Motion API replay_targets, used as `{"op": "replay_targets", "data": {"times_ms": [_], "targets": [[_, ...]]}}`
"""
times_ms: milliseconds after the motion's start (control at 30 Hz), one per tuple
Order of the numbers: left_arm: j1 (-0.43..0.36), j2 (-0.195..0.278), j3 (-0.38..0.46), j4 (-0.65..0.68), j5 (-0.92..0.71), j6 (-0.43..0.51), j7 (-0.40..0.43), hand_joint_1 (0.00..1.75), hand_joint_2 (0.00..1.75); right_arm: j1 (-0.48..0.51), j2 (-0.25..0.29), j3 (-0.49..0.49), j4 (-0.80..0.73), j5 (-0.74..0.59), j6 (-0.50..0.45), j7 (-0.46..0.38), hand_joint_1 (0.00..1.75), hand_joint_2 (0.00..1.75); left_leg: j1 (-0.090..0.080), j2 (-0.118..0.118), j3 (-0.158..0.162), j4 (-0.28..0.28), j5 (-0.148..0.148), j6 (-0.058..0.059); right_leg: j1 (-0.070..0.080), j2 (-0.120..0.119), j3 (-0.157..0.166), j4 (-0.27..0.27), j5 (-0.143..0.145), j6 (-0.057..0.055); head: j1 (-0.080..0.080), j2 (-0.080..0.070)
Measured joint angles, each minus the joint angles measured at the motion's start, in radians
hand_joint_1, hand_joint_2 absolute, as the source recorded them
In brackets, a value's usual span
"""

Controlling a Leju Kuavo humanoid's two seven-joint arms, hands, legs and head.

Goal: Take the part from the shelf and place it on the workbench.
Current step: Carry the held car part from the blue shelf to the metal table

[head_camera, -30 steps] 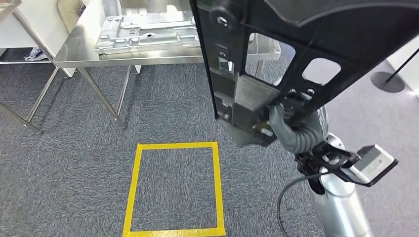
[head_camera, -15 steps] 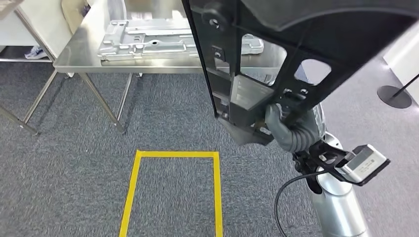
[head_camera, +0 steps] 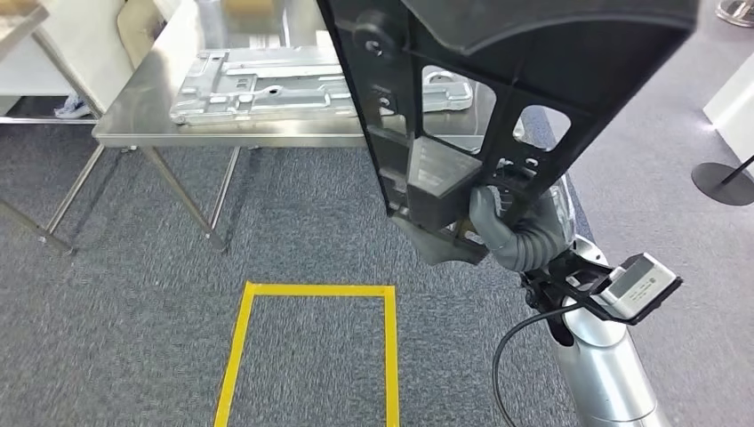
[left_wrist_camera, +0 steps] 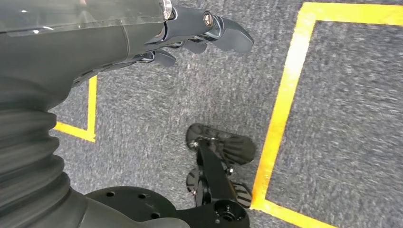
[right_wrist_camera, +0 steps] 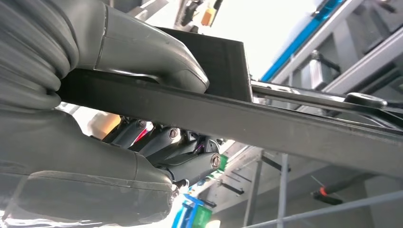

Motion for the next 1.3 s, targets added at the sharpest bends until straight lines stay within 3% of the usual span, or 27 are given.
{"op": "replay_targets", "data": {"times_ms": [67, 100, 133, 167, 233, 267, 333, 467, 500, 567, 600, 633, 667, 700, 733, 800, 867, 933, 1000, 1100, 1133, 1167, 1200, 1233, 1300], "targets": [[-0.001, -0.001, 0.001, 0.000, 0.000, 0.000, -0.001, 0.00, 1.75, -0.001, 0.000, 0.003, 0.002, 0.000, 0.000, -0.001, 1.75, 1.75, 0.002, 0.006, -0.072, 0.130, -0.058, -0.007, 0.002, -0.002, 0.004, 0.000, -0.005, -0.005, -0.004, 0.000], [0.000, -0.001, 0.002, 0.000, 0.000, 0.000, -0.002, 0.00, 1.75, 0.001, 0.001, 0.005, 0.003, 0.001, 0.000, -0.001, 1.75, 1.75, 0.003, 0.007, -0.105, 0.182, -0.074, -0.010, 0.003, -0.003, 0.005, 0.000, -0.008, -0.006, -0.004, 0.000], [0.001, -0.001, 0.002, 0.000, 0.000, 0.000, -0.003, 0.00, 1.75, 0.002, 0.001, 0.007, 0.004, 0.002, 0.000, -0.001, 1.75, 1.75, 0.004, 0.008, -0.124, 0.202, -0.073, -0.011, 0.003, -0.003, 0.008, 0.000, -0.011, -0.006, -0.005, 0.000], [0.003, -0.001, 0.002, 0.000, 0.000, -0.001, -0.004, 0.00, 1.75, 0.003, 0.001, 0.008, 0.005, 0.003, 0.000, -0.001, 1.75, 1.75, 0.004, 0.009, -0.122, 0.180, -0.049, -0.011, 0.004, -0.003, 0.012, 0.000, -0.014, -0.004, -0.005, 0.000], [0.004, -0.001, 0.002, 0.000, -0.001, -0.002, -0.006, 0.00, 1.75, 0.002, 0.001, 0.011, 0.006, 0.006, 0.000, 0.002, 1.75, 1.75, 0.005, 0.013, -0.072, 0.046, 0.035, -0.007, 0.004, -0.003, 0.025, 0.000, -0.023, 0.000, -0.005, 0.000], [0.004, -0.001, 0.002, 0.000, -0.002, -0.003, -0.008, 0.00, 1.75, 0.001, 0.001, 0.011, 0.006, 0.010, -0.001, 0.005, 1.75, 1.75, 0.003, 0.016, -0.047, -0.019, 0.060, -0.003, 0.005, -0.003, 0.030, 0.000, -0.026, 0.004, -0.004, 0.000], [0.002, -0.001, 0.002, 0.000, -0.004, -0.004, -0.009, 0.00, 1.75, -0.001, 0.002, 0.013, 0.006, 0.018, -0.001, 0.013, 1.75, 1.75, -0.002, 0.020, -0.025, -0.079, 0.074, 0.010, 0.007, -0.007, 0.034, -0.001, -0.032, 0.016, -0.004, 0.000], [0.003, -0.002, 0.002, 0.000, -0.005, -0.004, -0.009, 0.00, 1.75, -0.004, 0.002, 0.016, 0.006, 0.030, -0.003, 0.021, 1.75, 1.75, 0.000, 0.006, -0.012, -0.089, 0.081, 0.038, 0.008, -0.011, 0.033, 0.018, -0.056, 0.040, -0.003, 0.000], [0.003, -0.002, 0.002, 0.000, -0.005, -0.004, -0.010, 0.00, 1.75, -0.005, 0.002, 0.016, 0.006, 0.032, -0.003, 0.023, 1.75, 1.75, 0.002, 0.001, -0.008, -0.093, 0.083, 0.043, 0.007, -0.008, 0.015, 0.057, -0.077, 0.044, -0.002, 0.000], [0.001, -0.003, 0.003, 0.000, -0.005, -0.006, -0.011, 0.00, 1.75, -0.006, 0.002, 0.017, 0.006, 0.035, -0.003, 0.023, 1.75, 1.75, 0.000, -0.007, -0.005, -0.093, 0.079, 0.050, 0.006, -0.003, -0.060, 0.194, -0.134, 0.050, -0.002, 0.000], [0.001, -0.003, 0.003, 0.000, -0.005, -0.008, -0.011, 0.00, 1.75, -0.005, 0.002, 0.017, 0.006, 0.034, -0.003, 0.023, 1.75, 1.75, -0.002, -0.010, -0.004, -0.092, 0.077, 0.053, 0.006, -0.002, -0.101, 0.258, -0.151, 0.051, -0.002, 0.000], [0.002, -0.003, 0.003, 0.000, -0.005, -0.010, -0.012, 0.00, 1.75, -0.004, 0.002, 0.017, 0.006, 0.033, -0.003, 0.022, 1.75, 1.75, -0.004, -0.014, -0.002, -0.091, 0.073, 0.055, 0.006, -0.001, -0.129, 0.292, -0.149, 0.051, -0.002, 0.000], [0.003, -0.003, 0.003, 0.000, -0.006, -0.012, -0.012, 0.00, 1.75, -0.004, 0.002, 0.017, 0.006, 0.031, -0.003, 0.021, 1.75, 1.75, -0.006, -0.018, 0.003, -0.090, 0.069, 0.056, 0.006, 0.000, -0.135, 0.283, -0.125, 0.049, -0.002, 0.000], [0.004, -0.004, 0.003, 0.000, -0.007, -0.013, -0.011, 0.00, 1.75, -0.004, 0.002, 0.017, 0.006, 0.029, -0.004, 0.020, 1.75, 1.75, -0.008, -0.023, 0.010, -0.090, 0.064, 0.056, 0.007, 0.001, -0.121, 0.234, -0.084, 0.044, -0.002, 0.000], [0.005, -0.004, 0.003, 0.000, -0.009, -0.014, -0.012, 0.00, 1.75, -0.004, 0.002, 0.017, 0.006, 0.026, -0.004, 0.019, 1.75, 1.75, -0.010, -0.026, 0.017, -0.089, 0.059, 0.055, 0.009, 0.003, -0.093, 0.160, -0.038, 0.037, -0.002, 0.000], [0.004, -0.007, 0.003, 0.000, -0.012, -0.015, -0.011, 0.00, 1.75, -0.005, 0.002, 0.017, 0.005, 0.023, -0.005, 0.018, 1.75, 1.75, -0.014, -0.031, 0.025, -0.088, 0.049, 0.049, 0.015, 0.009, -0.044, 0.041, 0.014, 0.021, -0.005, 0.000], [0.004, -0.009, 0.003, 0.000, -0.014, -0.015, -0.011, 0.00, 1.75, -0.005, 0.002, 0.017, 0.005, 0.021, -0.006, 0.017, 1.75, 1.75, -0.013, -0.032, 0.026, -0.089, 0.043, 0.039, 0.021, 0.012, -0.031, 0.009, 0.014, 0.011, -0.009, 0.000], [0.003, -0.008, 0.003, 0.000, -0.018, -0.013, -0.010, 0.00, 1.75, -0.004, 0.002, 0.017, 0.004, 0.021, -0.007, 0.016, 1.75, 1.75, -0.012, -0.029, 0.030, -0.090, 0.036, 0.028, 0.018, 0.011, -0.023, -0.003, 0.014, 0.005, -0.009, 0.000], [0.003, -0.007, 0.003, 0.000, -0.021, -0.012, -0.009, 0.00, 1.75, -0.003, 0.002, 0.017, 0.001, 0.021, -0.007, 0.015, 1.75, 1.75, -0.013, -0.016, 0.012, -0.043, 0.008, 0.018, 0.010, 0.006, -0.006, -0.019, 0.012, -0.002, -0.013, 0.000], [0.003, -0.006, 0.003, 0.000, -0.023, -0.009, -0.008, 0.00, 1.75, 0.003, 0.002, 0.017, -0.001, 0.020, -0.009, 0.014, 1.75, 1.75, -0.002, 0.002, -0.093, 0.148, -0.064, 0.002, 0.007, -0.003, 0.014, -0.024, 0.000, -0.006, -0.016, 0.000], [0.004, -0.006, 0.003, 0.000, -0.023, -0.008, -0.008, 0.00, 1.75, 0.007, 0.002, 0.017, -0.001, 0.020, -0.009, 0.013, 1.75, 1.75, 0.002, 0.004, -0.122, 0.190, -0.067, -0.003, 0.007, -0.004, 0.020, -0.024, -0.005, -0.005, -0.016, 0.000], [0.005, -0.006, 0.003, 0.000, -0.023, -0.006, -0.008, 0.00, 1.75, 0.010, 0.002, 0.017, -0.001, 0.020, -0.010, 0.013, 1.75, 1.75, 0.006, 0.006, -0.133, 0.193, -0.050, -0.007, 0.006, -0.005, 0.026, -0.023, -0.011, -0.003, -0.016, 0.000], [0.006, -0.006, 0.003, 0.000, -0.023, -0.005, -0.008, 0.00, 1.75, 0.013, 0.002, 0.017, -0.001, 0.020, -0.011, 0.012, 1.75, 1.75, 0.009, 0.009, -0.123, 0.153, -0.011, -0.009, 0.005, -0.005, 0.035, -0.022, -0.018, -0.001, -0.017, 0.000], [0.007, -0.005, 0.003, 0.000, -0.023, -0.004, -0.009, 0.00, 1.75, 0.014, 0.002, 0.017, -0.001, 0.020, -0.012, 0.011, 1.75, 1.75, 0.012, 0.013, -0.096, 0.081, 0.037, -0.010, 0.004, -0.005, 0.044, -0.021, -0.026, 0.003, -0.016, 0.000], [0.006, -0.004, 0.003, 0.000, -0.022, -0.002, -0.009, 0.00, 1.75, 0.015, 0.003, 0.018, -0.001, 0.020, -0.014, 0.007, 1.75, 1.75, 0.009, 0.020, -0.043, -0.044, 0.092, -0.004, 0.005, -0.006, 0.055, -0.019, -0.040, 0.013, -0.017, 0.000]]}}
